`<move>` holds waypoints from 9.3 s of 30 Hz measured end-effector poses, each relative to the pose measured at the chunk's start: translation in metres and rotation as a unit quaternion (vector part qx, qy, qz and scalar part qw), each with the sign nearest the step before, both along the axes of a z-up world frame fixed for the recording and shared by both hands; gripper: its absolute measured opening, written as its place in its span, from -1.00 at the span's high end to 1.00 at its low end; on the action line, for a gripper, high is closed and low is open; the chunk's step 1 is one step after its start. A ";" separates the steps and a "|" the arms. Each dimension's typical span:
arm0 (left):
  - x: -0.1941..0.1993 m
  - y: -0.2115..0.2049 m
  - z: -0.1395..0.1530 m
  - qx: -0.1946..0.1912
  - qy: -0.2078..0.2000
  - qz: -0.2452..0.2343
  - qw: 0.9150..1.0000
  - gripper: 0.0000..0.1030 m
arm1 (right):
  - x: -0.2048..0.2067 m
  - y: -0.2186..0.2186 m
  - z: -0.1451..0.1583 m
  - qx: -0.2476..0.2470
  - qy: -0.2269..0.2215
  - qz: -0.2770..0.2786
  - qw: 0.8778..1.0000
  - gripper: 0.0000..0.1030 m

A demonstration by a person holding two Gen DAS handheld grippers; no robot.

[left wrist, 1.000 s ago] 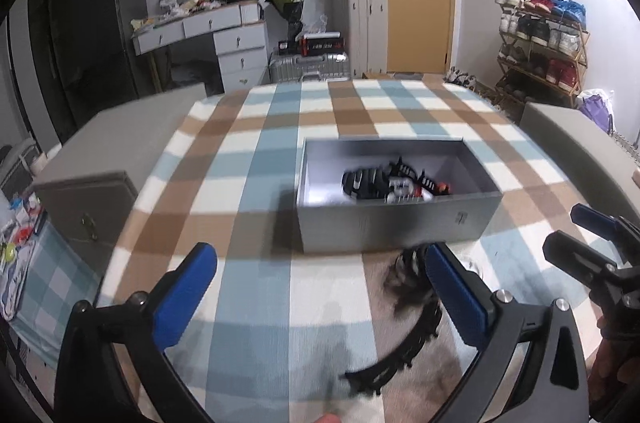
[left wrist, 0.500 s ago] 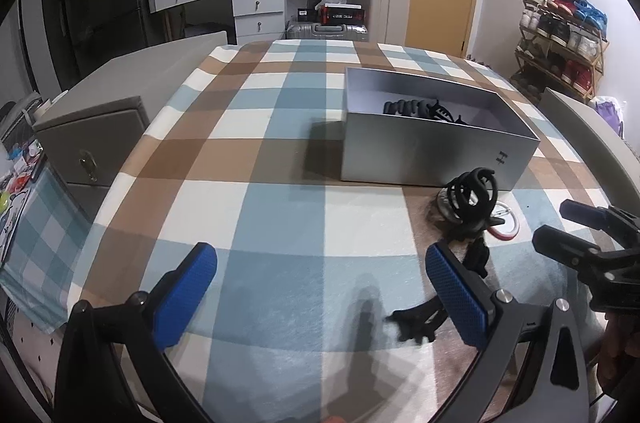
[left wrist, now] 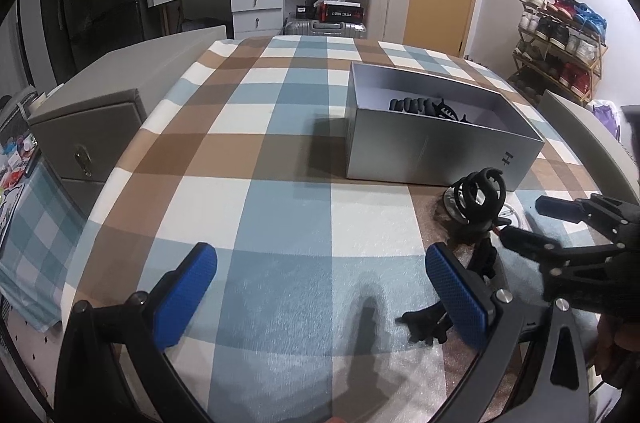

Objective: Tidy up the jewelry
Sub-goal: 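Move both grippers back from the box to the remaining items, then grasp a white round pin badge with the right gripper while the left grasps a black claw clip, then carry the badge and claw clip into the silver box and open both grippers, then move both grippers back toward the black toothed hair band and second badge, then grasp the black toothed hair band with the left gripper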

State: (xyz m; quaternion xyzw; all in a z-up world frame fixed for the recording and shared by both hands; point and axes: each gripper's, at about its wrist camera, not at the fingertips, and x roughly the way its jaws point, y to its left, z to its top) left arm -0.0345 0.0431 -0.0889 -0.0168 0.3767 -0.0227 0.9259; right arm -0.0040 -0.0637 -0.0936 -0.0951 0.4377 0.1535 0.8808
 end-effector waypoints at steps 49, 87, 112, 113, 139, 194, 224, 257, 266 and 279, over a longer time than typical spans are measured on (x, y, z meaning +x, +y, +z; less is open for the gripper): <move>0.017 -0.011 0.002 -0.005 0.005 -0.016 1.000 -0.97 | 0.002 -0.005 0.002 0.053 0.008 0.016 0.998 -0.12; 0.054 -0.077 0.004 -0.050 0.081 -0.144 0.985 -0.97 | -0.011 -0.068 0.011 0.062 -0.035 -0.058 0.996 0.20; 0.043 -0.073 0.014 -0.068 0.087 -0.156 0.982 -0.03 | -0.010 -0.077 0.013 0.090 -0.034 -0.058 0.994 0.20; 0.041 -0.072 0.017 -0.070 0.082 -0.156 0.982 -0.03 | -0.011 -0.077 0.015 0.091 -0.035 -0.057 0.994 0.20; 0.078 -0.030 0.059 -0.091 -0.020 -0.125 0.988 -0.03 | 0.028 -0.029 0.091 0.144 -0.088 0.011 0.986 0.20; 0.099 -0.026 0.055 -0.080 0.011 -0.129 0.988 -0.22 | 0.061 -0.023 0.089 0.140 -0.094 -0.016 0.986 -0.47; 0.022 -0.040 0.009 -0.028 0.035 -0.122 0.991 -0.79 | -0.023 -0.073 0.047 0.203 -0.088 -0.079 0.972 -0.98; 0.003 -0.072 -0.011 0.049 0.093 -0.209 0.972 0.44 | -0.034 -0.073 0.011 0.179 -0.042 -0.091 0.979 -1.00; 0.001 -0.068 -0.009 0.055 0.084 -0.203 0.974 0.70 | -0.035 -0.069 0.014 0.163 -0.033 -0.092 0.982 -1.00; 0.000 -0.030 0.006 0.045 0.038 -0.128 0.990 0.76 | -0.010 -0.032 0.009 0.138 0.009 -0.047 0.989 -0.99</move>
